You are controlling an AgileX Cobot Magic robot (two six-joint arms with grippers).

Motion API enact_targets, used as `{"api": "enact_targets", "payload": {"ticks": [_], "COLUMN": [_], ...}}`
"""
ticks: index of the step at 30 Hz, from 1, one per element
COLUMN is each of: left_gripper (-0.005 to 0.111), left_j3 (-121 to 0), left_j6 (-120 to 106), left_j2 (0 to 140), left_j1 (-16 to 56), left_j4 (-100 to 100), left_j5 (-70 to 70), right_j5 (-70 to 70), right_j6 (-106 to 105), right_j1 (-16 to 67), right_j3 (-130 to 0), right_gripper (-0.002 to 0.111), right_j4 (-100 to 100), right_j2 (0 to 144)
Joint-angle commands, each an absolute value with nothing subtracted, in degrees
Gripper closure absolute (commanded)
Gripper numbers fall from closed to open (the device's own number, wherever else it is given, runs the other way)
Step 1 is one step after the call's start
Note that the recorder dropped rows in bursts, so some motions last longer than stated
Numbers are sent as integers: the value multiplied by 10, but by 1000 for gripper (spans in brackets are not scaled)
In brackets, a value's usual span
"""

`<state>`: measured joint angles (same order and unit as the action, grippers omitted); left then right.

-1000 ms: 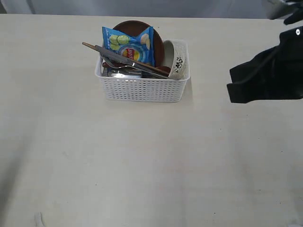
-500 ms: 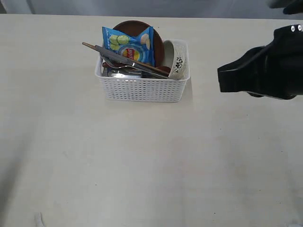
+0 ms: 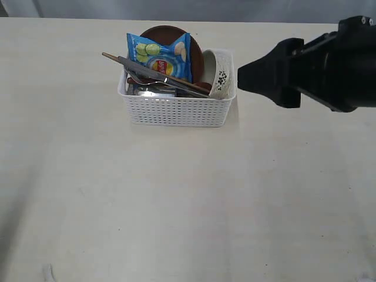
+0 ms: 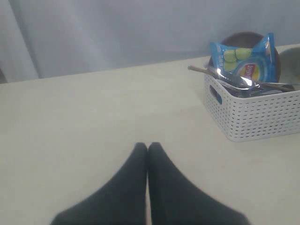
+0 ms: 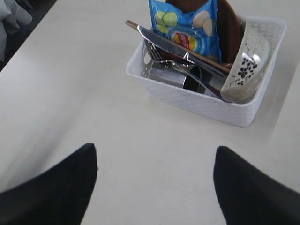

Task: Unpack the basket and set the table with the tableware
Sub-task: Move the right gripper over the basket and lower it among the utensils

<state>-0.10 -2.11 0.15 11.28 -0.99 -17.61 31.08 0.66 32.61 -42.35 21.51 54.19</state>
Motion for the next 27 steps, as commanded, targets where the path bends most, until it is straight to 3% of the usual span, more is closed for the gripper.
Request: {"api": "enact_targets", "payload": {"ticks": [1,7,17,27], "left_gripper": [107,107,107,107], "left_j3": [0,0,0,0], "left_j6": [-19,-19,-19,-19], "left_j2": [0,0,0,0], "left_j1": [113,113,113,113], "left_j4": [-13,-13,-13,-13], "left_j5": [-172,-172,-172,-172], "right_j5": [284,289,444,504], "right_j6": [-24,-111,-256,-291], "right_j1": [329,329,329,373], "right_j3": [-426,-450,-742,-895], "right_gripper": [41,41,41,41], "right_j4": [218,218,218,125], "right_j2": [551,634,911,1091]}}
